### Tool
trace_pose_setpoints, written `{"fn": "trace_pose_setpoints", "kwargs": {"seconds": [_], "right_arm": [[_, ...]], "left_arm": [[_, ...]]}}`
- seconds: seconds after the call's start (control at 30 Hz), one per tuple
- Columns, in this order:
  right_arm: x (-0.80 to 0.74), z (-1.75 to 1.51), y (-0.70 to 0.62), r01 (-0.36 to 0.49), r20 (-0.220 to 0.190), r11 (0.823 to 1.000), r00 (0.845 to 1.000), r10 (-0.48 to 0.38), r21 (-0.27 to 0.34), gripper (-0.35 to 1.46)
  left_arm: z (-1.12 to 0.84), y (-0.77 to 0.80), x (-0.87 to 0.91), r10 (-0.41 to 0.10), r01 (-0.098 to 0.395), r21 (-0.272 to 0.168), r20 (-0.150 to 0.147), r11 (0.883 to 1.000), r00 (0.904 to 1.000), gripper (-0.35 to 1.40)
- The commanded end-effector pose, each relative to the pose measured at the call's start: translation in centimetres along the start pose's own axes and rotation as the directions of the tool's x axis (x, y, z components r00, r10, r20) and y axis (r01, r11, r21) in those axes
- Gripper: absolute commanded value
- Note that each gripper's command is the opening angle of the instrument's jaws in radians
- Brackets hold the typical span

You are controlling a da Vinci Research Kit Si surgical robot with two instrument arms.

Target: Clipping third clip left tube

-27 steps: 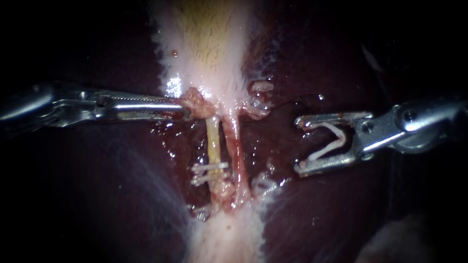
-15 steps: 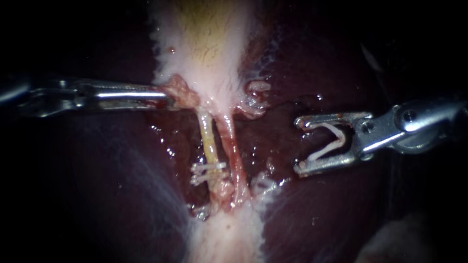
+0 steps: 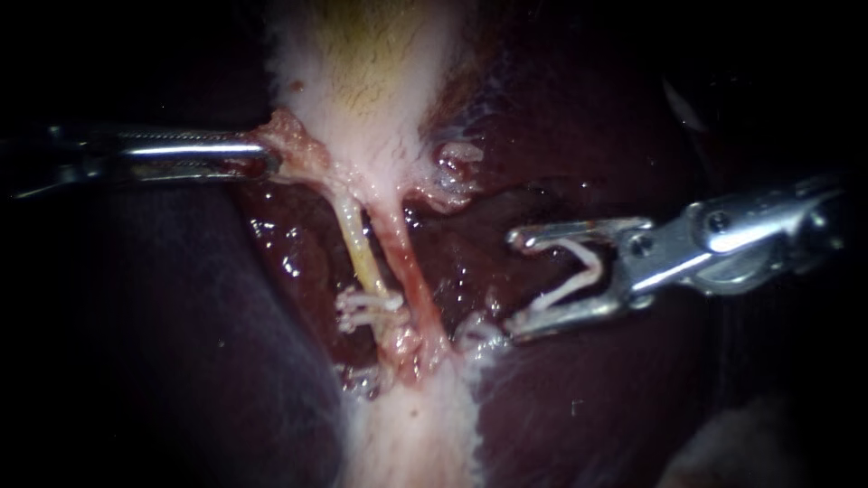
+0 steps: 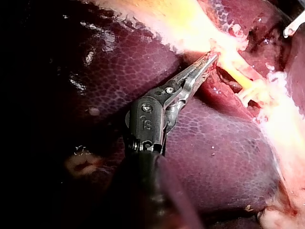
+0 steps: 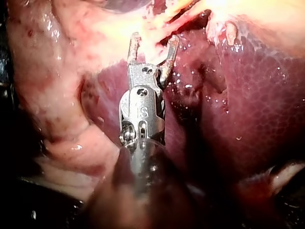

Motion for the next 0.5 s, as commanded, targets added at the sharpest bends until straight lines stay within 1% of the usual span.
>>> {"fn": "trace_pose_setpoints", "kwargs": {"seconds": [0.03,0.1,0.2,0.37,0.5], "right_arm": [[0.02,0.07,0.01,-0.014,-0.001,1.0,1.0,0.014,-0.001,0.5],[0.07,0.22,0.03,-0.07,-0.004,0.997,0.998,0.07,0.012,0.5],[0.16,0.42,0.08,-0.11,-0.006,0.994,0.994,0.11,0.029,0.5],[0.27,0.67,0.17,-0.131,-0.004,0.991,0.991,0.131,0.037,0.49],[0.27,0.84,0.24,-0.141,-0.003,0.989,0.99,0.142,0.041,0.48]], "left_arm": [[0.0,0.0,0.0,0.0,0.0,0.0,0.0,1.0,1.0,-0.35],[0.0,0.01,0.0,0.0,0.0,0.001,0.0,1.0,1.0,-0.35],[0.01,0.02,0.01,-0.001,0.001,0.002,0.0,1.0,1.0,-0.35],[0.02,0.03,0.01,-0.001,0.001,0.003,-0.001,1.0,1.0,-0.35],[0.03,0.06,0.03,0.004,-0.004,0.005,-0.001,1.0,1.0,-0.35]]}}
